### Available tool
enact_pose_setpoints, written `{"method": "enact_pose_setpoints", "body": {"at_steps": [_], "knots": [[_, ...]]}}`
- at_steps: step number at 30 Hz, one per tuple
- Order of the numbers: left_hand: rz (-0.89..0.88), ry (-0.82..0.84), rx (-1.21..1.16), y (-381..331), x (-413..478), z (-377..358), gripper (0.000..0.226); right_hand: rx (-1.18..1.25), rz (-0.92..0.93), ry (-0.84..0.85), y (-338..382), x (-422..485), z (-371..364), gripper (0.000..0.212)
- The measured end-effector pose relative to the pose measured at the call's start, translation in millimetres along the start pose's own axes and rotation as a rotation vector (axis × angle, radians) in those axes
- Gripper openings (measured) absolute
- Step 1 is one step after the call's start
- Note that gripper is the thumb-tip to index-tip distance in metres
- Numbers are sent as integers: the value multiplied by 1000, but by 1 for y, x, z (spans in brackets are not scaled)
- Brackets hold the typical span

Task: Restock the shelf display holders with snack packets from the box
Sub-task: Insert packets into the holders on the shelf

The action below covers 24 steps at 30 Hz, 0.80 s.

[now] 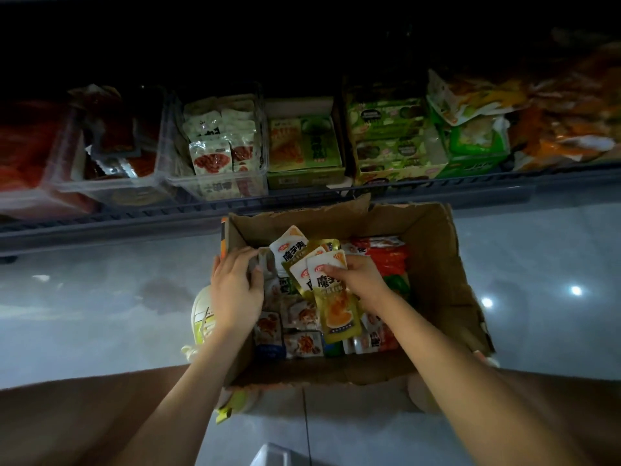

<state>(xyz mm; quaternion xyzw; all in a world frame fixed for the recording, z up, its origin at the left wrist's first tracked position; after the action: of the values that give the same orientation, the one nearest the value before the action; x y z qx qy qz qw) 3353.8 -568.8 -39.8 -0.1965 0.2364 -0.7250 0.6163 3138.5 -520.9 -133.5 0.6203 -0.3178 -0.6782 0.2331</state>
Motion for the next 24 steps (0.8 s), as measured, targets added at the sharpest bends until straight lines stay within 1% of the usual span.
{"method": "enact_pose_setpoints", "body": {"at_steps": [3,5,6,8,9,10,11,12,14,16,18,20,22,24], "knots": [[94,11,-49,-13,-13,10,30,171,-22,-24,9,-24,11,12],[195,62,-178,-21,-21,10,28,261,-35,-28,17,-39,18,10],[290,106,-312,-23,-24,6,28,294,-34,-21,22,-46,20,8],[577,175,-732,-27,-29,-11,33,328,-11,7,35,-62,23,9],[703,205,-917,-33,-31,-21,39,328,-3,24,42,-72,23,12],[768,232,-1062,-44,-31,-26,43,317,1,41,48,-81,23,18],[777,258,-1164,-56,-28,-28,42,297,7,57,55,-90,23,21],[746,270,-1233,-70,-24,-26,38,285,11,66,61,-100,23,19],[663,252,-1272,-92,-14,-16,27,298,27,54,72,-117,27,14],[590,207,-1267,-108,-8,-1,21,351,48,-5,84,-133,41,13],[519,172,-1201,-116,-2,14,16,439,76,-102,98,-147,61,9],[418,164,-1038,-123,4,28,15,502,118,-185,114,-157,80,6],[319,214,-912,-138,5,37,14,519,173,-228,133,-166,88,10],[264,273,-909,-160,1,43,12,491,208,-248,149,-172,86,16]]}}
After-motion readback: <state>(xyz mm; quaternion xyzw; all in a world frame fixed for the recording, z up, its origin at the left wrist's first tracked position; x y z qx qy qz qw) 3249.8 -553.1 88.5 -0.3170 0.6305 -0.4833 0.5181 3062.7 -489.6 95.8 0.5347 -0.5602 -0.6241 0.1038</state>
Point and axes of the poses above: each hand's wrist, its own x-axis towards the middle knuckle, its own z-axis out of the back of the hand, y = z × x, the point moved 10 cm from there along x, towards the middle knuckle, and after that the axes turned 4 degrees about -z, right-handed, at the moved point
